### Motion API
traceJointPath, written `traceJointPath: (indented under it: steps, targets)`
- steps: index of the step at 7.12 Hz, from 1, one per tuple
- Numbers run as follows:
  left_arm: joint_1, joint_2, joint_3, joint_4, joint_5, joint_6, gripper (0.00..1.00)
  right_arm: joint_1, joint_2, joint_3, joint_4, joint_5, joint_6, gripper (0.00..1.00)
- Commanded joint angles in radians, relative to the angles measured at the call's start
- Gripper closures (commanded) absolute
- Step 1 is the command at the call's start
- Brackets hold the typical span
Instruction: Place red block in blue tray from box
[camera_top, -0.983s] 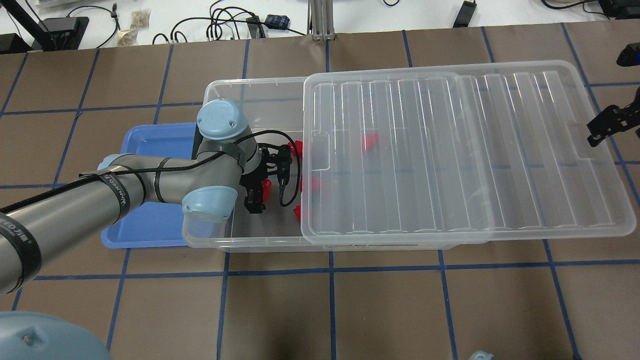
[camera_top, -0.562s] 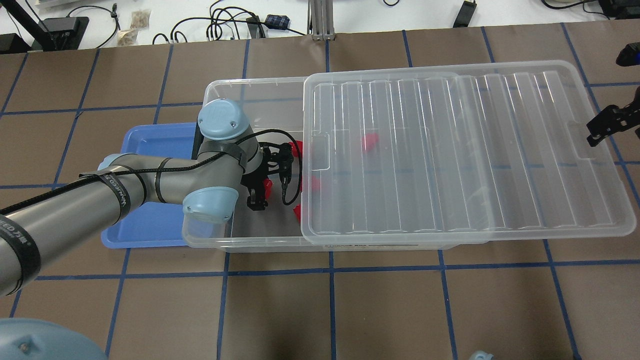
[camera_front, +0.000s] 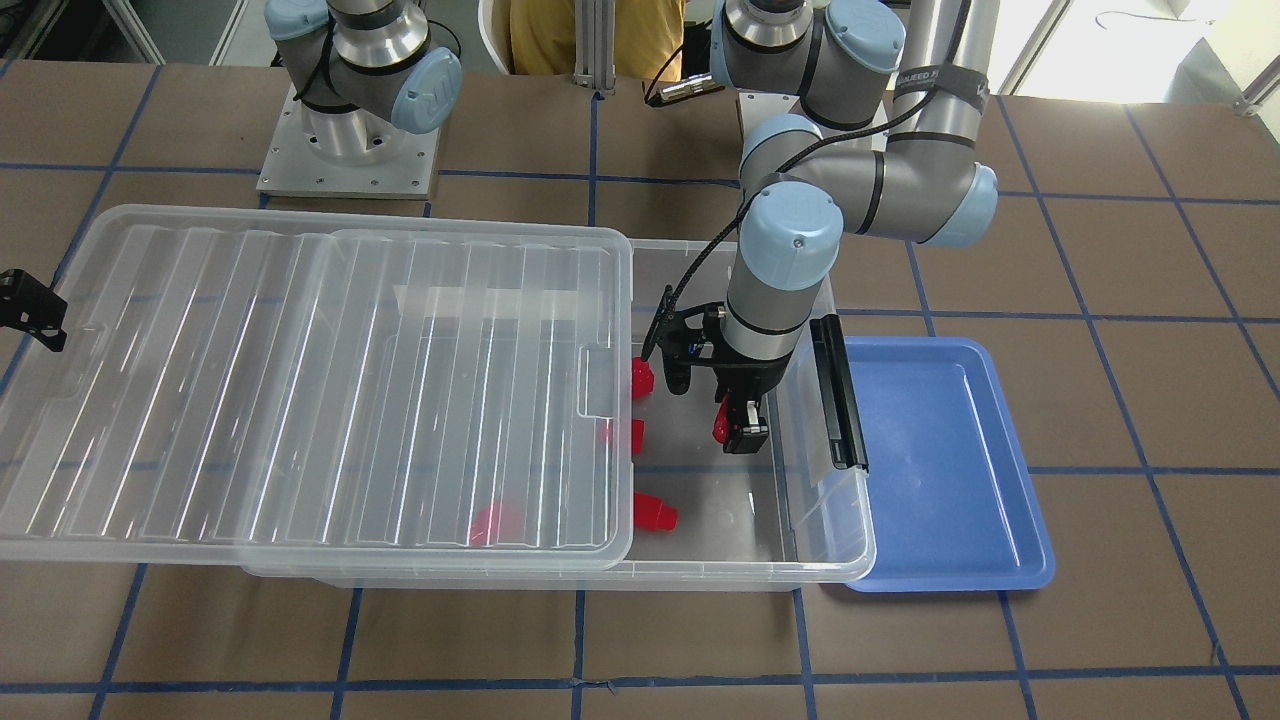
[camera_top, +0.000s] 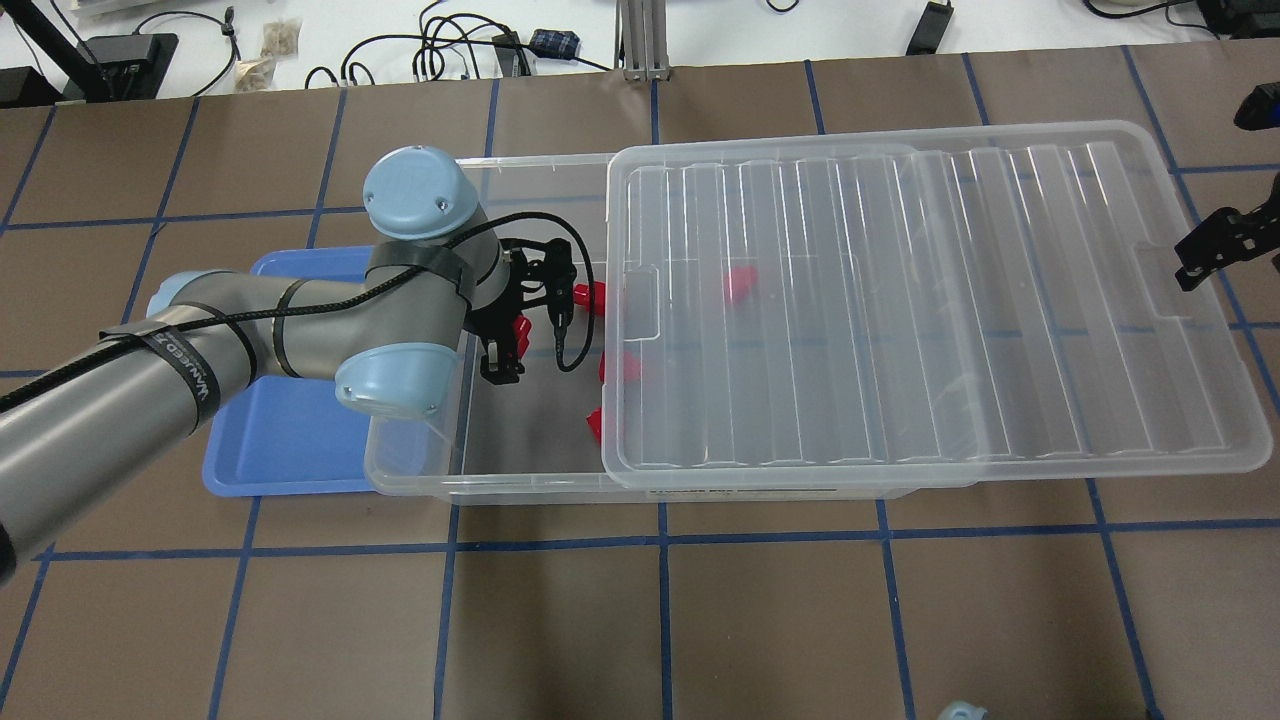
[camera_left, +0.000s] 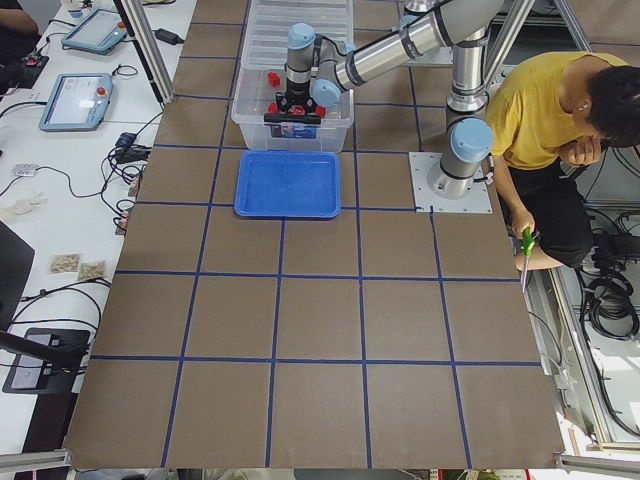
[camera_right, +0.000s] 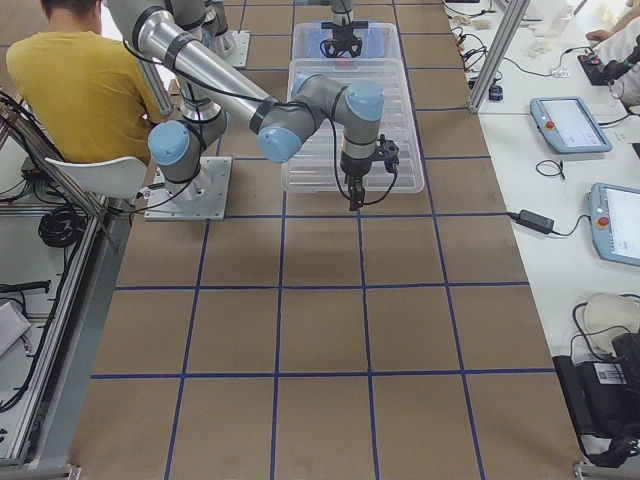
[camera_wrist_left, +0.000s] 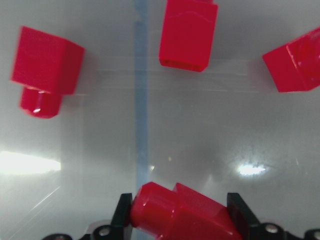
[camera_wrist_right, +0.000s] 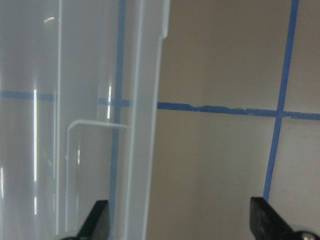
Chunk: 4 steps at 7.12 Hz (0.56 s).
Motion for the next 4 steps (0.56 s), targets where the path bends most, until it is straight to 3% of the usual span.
traceJointPath:
  steps: [1,2,3,4]
  targets:
    - [0.01,0.056,0.222,-0.352,0.006,-0.054,0.85,0.001,0.009,-0.091,0.054,-0.008,-0.002,0.0]
    - [0.015,0.063,0.283,-0.432,0.011,-0.056,0.85,0.0,0.02,-0.142,0.133,-0.015,-0.003,0.0]
    - [0.015,0.073,0.276,-0.422,0.066,-0.076,0.85,-0.01,0.041,-0.138,0.137,-0.033,-0.02,0.0]
    - [0.017,0.082,0.261,-0.42,0.086,-0.149,0.85,-0.011,0.067,-0.137,0.134,-0.109,-0.02,0.0]
